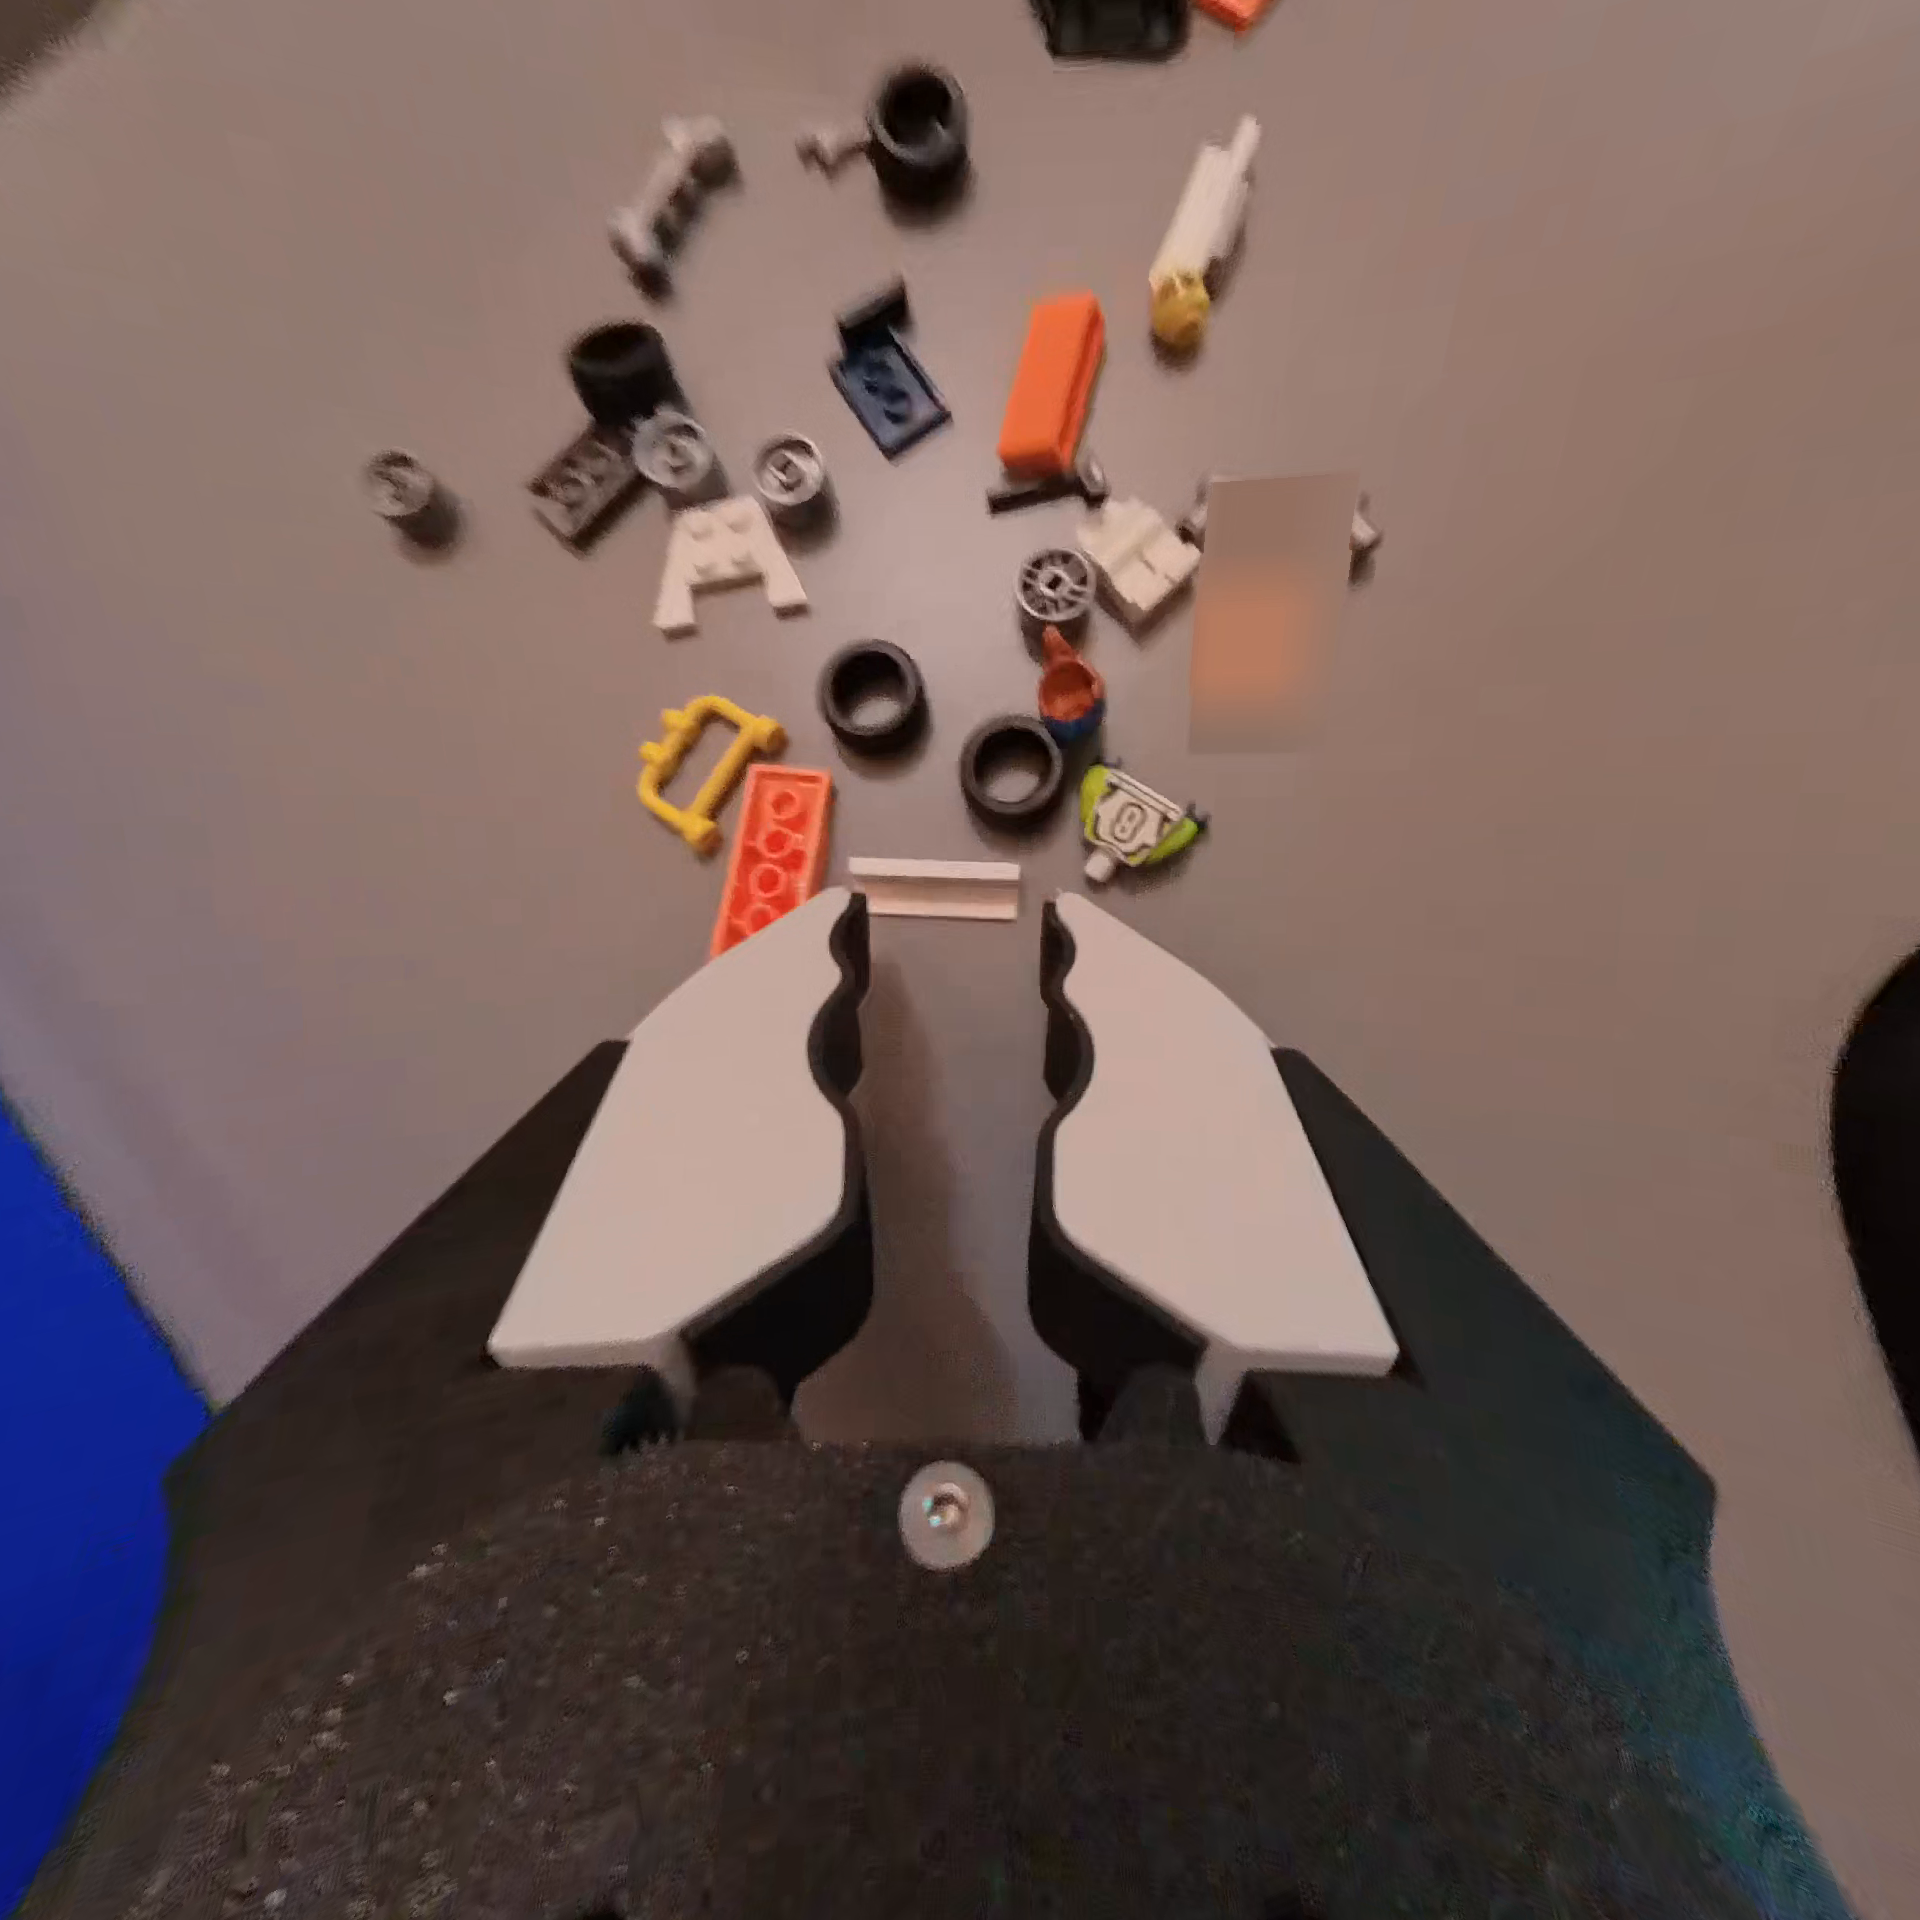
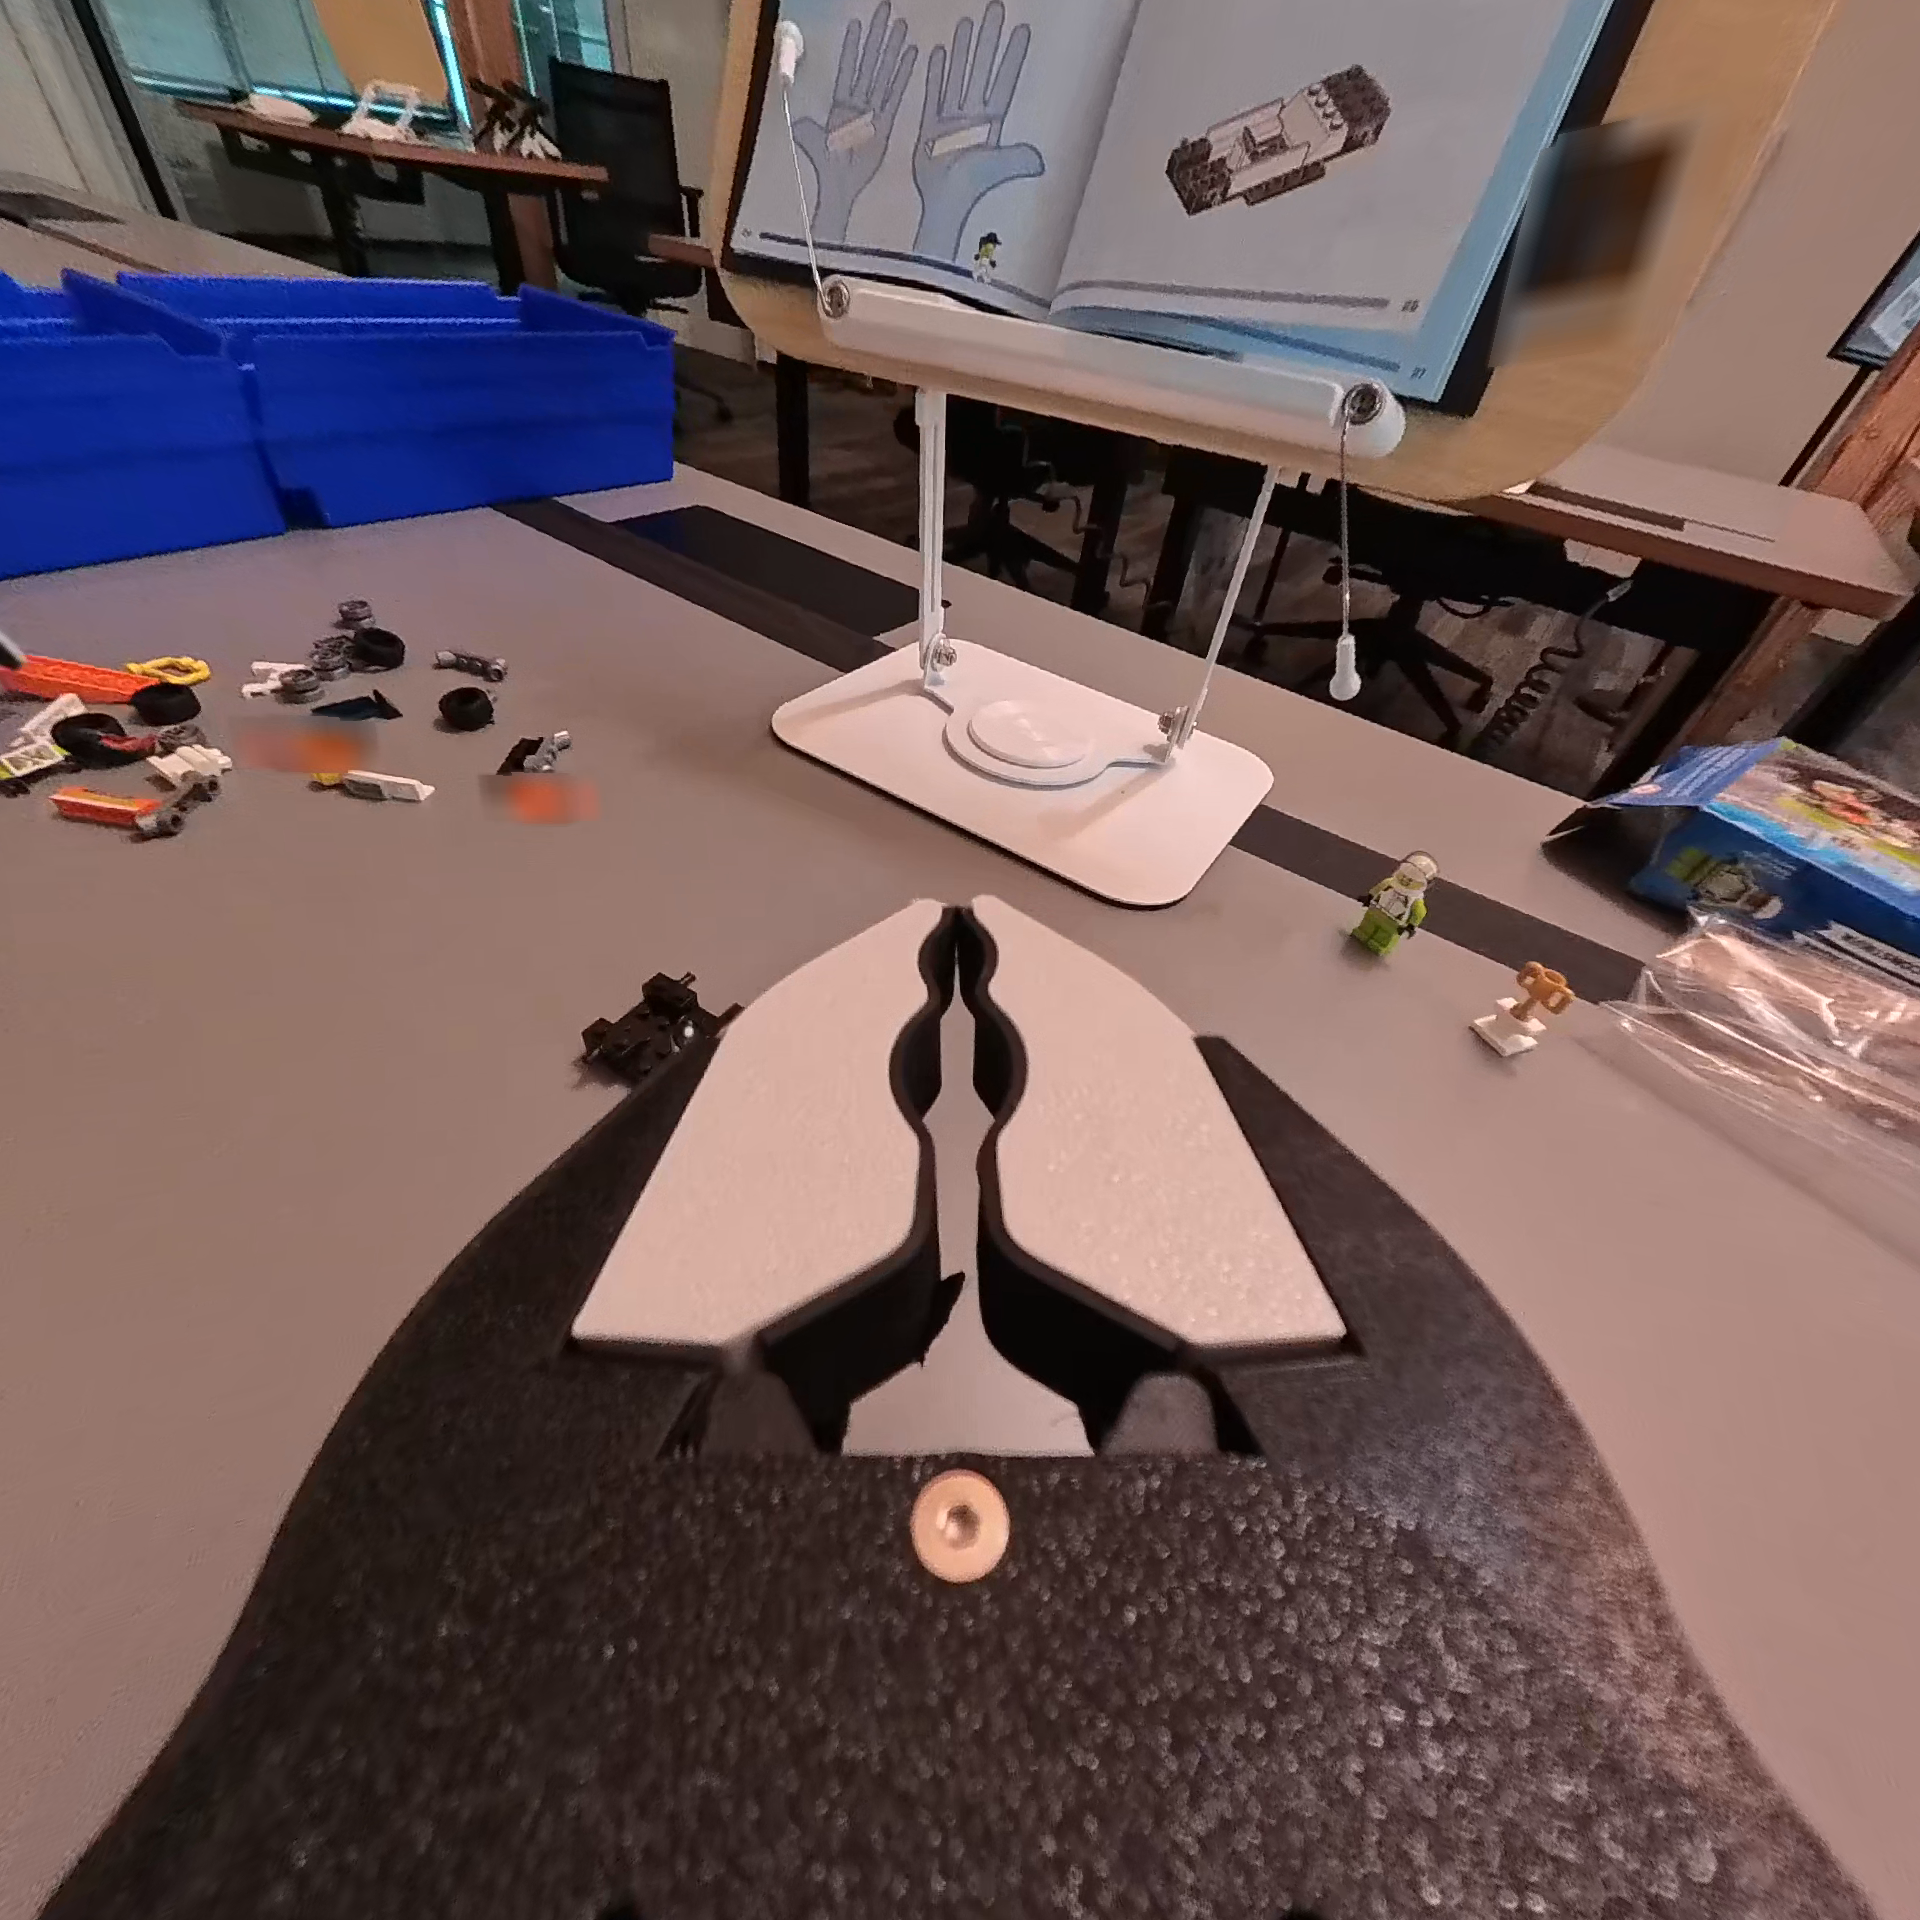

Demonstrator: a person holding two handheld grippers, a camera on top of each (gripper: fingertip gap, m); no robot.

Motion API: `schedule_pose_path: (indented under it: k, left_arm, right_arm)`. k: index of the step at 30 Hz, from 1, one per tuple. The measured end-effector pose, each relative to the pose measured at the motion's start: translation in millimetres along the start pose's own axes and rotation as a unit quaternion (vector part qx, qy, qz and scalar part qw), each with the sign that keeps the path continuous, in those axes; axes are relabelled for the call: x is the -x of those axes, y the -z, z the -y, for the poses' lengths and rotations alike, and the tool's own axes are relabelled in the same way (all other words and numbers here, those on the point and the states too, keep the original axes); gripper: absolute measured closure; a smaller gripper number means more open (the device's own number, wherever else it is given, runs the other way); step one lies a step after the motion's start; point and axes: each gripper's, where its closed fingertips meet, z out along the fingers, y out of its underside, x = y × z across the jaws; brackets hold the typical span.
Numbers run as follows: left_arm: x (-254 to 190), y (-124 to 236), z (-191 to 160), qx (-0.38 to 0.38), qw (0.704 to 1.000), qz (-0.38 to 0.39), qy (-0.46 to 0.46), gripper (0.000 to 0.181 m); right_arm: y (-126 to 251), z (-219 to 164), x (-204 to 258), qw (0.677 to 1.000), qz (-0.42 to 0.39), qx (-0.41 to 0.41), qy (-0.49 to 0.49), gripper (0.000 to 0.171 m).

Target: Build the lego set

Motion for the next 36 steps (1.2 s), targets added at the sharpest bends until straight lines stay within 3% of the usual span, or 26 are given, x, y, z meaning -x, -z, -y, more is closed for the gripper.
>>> schedule_pose_path:
  k: [6,11,16,21,28,32,36]
  left_arm:
    - [1,-14,1,0.019,0.999,-0.027,0.0,0.143]
    - [-1,-15,1,0.017,0.999,-0.046,0.003,0.148]
    - [2,-5,6,0.023,0.999,-0.007,-0.039,0.149]
    - [-61,9,70,-0.036,0.991,-0.057,-0.117,0.149]
    - [-183,-49,128,-0.051,0.948,-0.187,-0.253,0.149]
    - [-214,-82,147,-0.016,0.92,-0.209,-0.331,0.149]
    - [-215,-97,159,0.039,0.894,-0.201,-0.399,0.149]
  right_arm:
    - [-2,-6,0,1.0,0.002,0.01,-0.005,0.171]
    - [-4,-9,2,1.0,0.007,0.017,-0.006,0.171]
    - [-3,-7,3,1.0,0.008,0.017,-0.001,0.171]
    - [-1,-4,2,1.0,0.009,0.012,-0.005,0.171]
    - [-1,-7,24,0.997,0.069,0.031,0.02,0.171]
    - [-5,-23,26,0.994,0.072,0.065,0.055,0.171]
    - [-6,-28,22,0.993,0.064,0.075,0.059,0.171]
